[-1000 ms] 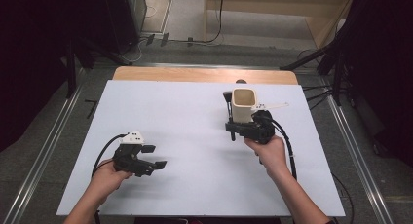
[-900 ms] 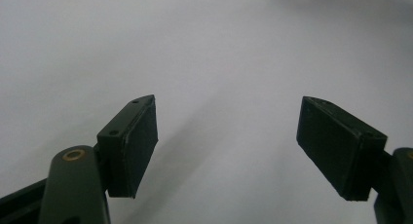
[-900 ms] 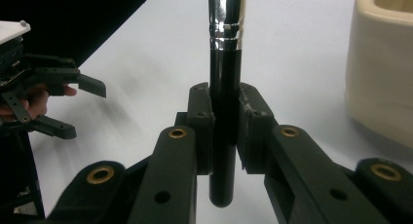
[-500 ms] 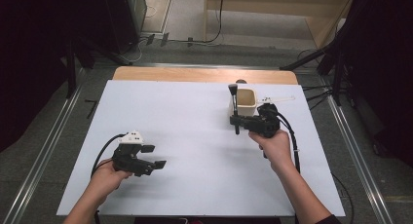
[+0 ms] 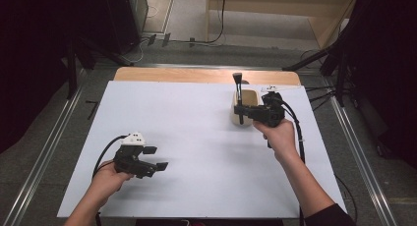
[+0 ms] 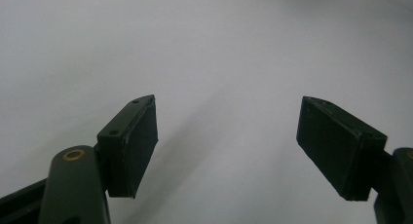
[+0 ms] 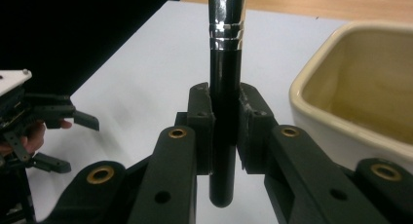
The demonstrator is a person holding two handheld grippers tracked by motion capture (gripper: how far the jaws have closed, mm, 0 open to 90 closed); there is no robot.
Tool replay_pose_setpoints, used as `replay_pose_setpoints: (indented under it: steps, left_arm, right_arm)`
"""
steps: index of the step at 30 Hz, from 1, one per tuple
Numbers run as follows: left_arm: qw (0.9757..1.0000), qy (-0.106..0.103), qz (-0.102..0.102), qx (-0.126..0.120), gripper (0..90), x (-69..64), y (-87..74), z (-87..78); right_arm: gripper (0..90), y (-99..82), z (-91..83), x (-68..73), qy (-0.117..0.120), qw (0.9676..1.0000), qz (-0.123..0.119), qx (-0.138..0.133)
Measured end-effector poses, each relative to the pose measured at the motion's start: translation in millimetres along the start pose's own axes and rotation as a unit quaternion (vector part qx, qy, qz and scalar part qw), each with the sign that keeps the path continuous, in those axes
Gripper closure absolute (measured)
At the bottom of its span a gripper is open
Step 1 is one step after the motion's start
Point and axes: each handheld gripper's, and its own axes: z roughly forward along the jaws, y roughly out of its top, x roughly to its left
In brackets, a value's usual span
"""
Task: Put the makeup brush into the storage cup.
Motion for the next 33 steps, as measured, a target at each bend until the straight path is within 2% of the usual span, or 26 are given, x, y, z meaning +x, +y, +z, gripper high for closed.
replay_pose_setpoints:
  steps: [15,27,33]
  left_arm:
    - [1.0000,-0.002,-0.002,-0.002,23.9,0.6,0.2,-0.5]
    - [1.0000,-0.006,-0.003,-0.004,23.9,2.2,0.3,0.1]
    - [0.9999,-0.007,-0.011,-0.009,24.0,5.4,2.4,1.4]
  right_arm:
    - [80.0,25.8,-1.1,-9.9,-0.033,0.9994,-0.007,-0.008]
    - [80.1,37.0,0.1,-20.8,-0.055,0.9984,0.003,-0.017]
    - [80.0,46.6,3.5,-26.6,-0.070,0.9973,0.001,-0.023]
